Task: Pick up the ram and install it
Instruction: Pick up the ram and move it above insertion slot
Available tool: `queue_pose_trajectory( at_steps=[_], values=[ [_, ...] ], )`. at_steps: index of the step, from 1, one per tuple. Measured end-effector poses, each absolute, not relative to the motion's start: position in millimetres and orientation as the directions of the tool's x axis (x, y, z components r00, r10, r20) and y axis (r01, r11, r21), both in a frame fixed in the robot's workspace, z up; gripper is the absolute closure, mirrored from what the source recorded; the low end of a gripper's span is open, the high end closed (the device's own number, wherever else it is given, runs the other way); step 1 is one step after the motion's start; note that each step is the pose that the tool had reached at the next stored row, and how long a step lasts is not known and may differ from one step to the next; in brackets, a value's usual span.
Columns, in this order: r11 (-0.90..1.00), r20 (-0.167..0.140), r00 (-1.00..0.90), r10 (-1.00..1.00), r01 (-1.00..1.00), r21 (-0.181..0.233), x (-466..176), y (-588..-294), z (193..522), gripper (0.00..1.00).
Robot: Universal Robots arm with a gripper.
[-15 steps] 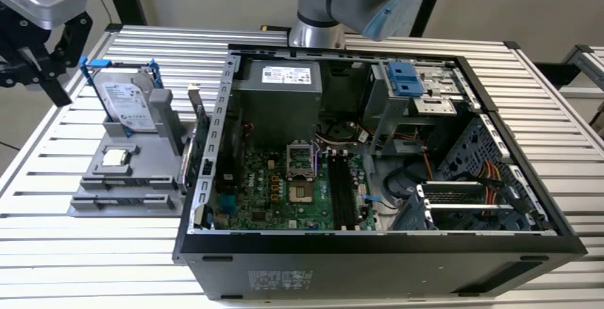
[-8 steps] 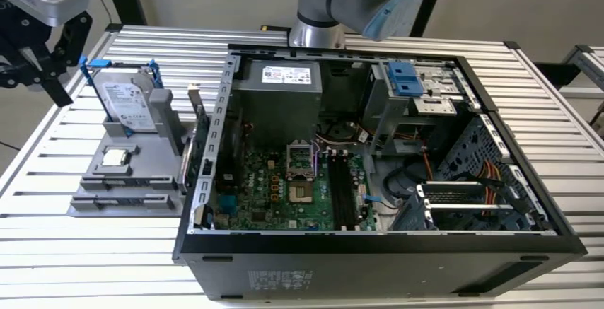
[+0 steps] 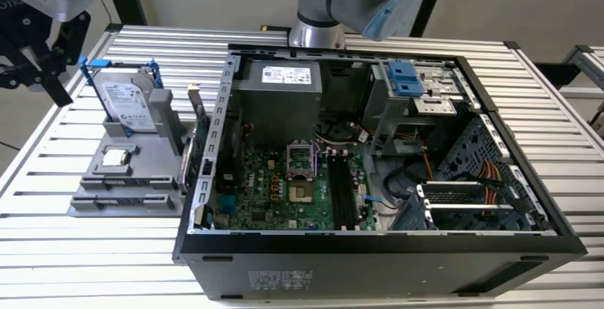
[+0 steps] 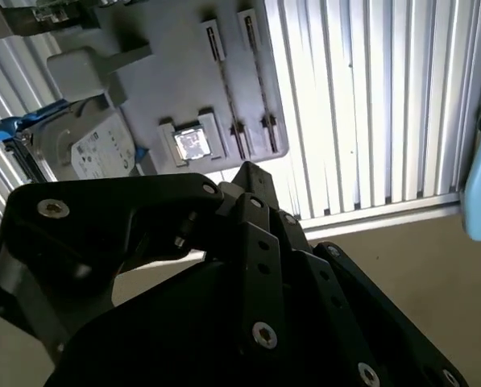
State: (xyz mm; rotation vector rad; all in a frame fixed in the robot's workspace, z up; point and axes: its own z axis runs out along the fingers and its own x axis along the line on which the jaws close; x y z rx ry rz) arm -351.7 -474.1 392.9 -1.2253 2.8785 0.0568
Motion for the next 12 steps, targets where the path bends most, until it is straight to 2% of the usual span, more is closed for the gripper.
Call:
queue_pose_trajectory(
  at_steps=[12],
  values=[
    [0.565, -0.026, -0.566, -0.824, -0.824, 0.028, -351.6, -474.1, 393.0, 1.0]
  ],
)
